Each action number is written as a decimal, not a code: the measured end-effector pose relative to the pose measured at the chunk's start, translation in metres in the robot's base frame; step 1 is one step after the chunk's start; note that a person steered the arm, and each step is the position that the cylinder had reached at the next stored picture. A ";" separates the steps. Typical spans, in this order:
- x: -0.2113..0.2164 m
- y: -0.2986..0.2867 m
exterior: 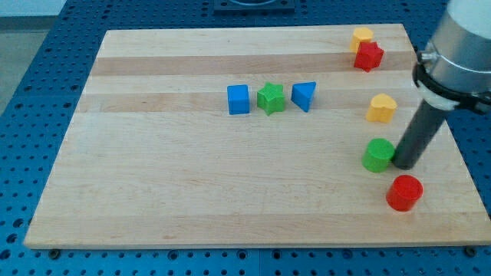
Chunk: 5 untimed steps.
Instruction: Move the green circle towards the center
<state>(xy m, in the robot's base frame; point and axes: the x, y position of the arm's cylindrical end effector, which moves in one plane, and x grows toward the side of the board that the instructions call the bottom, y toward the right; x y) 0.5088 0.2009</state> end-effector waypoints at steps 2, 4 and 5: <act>-0.011 -0.014; -0.010 -0.078; -0.008 -0.093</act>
<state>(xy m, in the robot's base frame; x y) 0.5008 0.1079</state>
